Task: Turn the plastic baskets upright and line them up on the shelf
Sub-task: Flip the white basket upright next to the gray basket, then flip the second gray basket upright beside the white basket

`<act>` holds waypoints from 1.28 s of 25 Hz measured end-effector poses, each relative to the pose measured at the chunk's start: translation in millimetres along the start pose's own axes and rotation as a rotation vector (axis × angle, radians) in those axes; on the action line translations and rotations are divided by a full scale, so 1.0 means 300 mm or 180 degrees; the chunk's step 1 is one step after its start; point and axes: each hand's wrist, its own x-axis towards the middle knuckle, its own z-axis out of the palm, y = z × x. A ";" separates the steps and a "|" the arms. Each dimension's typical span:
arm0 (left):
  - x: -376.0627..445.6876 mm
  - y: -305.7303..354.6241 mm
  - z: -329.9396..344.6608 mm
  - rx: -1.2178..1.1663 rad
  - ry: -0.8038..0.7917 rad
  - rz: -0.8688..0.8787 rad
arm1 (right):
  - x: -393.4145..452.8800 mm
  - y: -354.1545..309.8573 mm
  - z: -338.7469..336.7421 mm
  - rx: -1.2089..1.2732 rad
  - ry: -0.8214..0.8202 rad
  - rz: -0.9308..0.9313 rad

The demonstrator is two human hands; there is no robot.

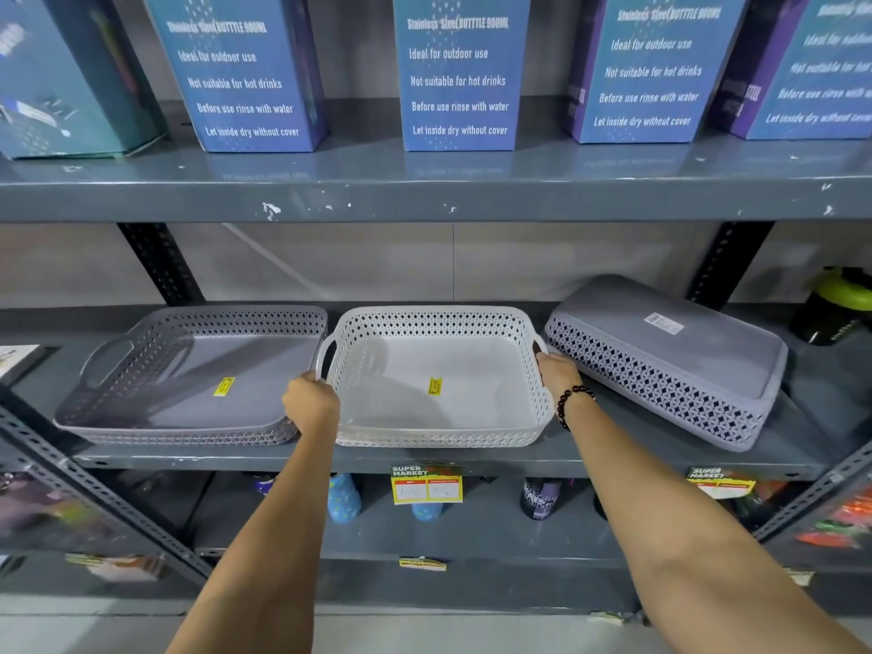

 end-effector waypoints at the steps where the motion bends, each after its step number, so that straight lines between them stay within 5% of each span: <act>1: 0.008 0.000 0.001 0.0005 -0.0019 -0.0012 | -0.007 -0.001 -0.001 0.0066 -0.0035 0.0003; 7: 0.024 0.006 0.010 0.0139 -0.0076 0.0016 | -0.014 -0.013 -0.001 -0.0132 -0.0019 -0.0122; 13: -0.063 0.065 0.022 0.0315 0.0211 0.0750 | -0.051 -0.030 -0.002 -0.0338 0.0454 -0.0525; 21: -0.213 0.300 0.280 -0.0017 -0.0732 0.1704 | -0.168 -0.061 -0.204 -0.0475 0.1361 -0.1052; 28: -0.431 0.552 0.665 0.0211 -0.1551 0.2237 | -0.050 -0.018 -0.570 -0.0382 0.2305 -0.0523; 32: -0.483 0.714 0.869 0.0712 -0.1974 0.2180 | 0.124 0.017 -0.751 -0.0642 0.2279 0.0430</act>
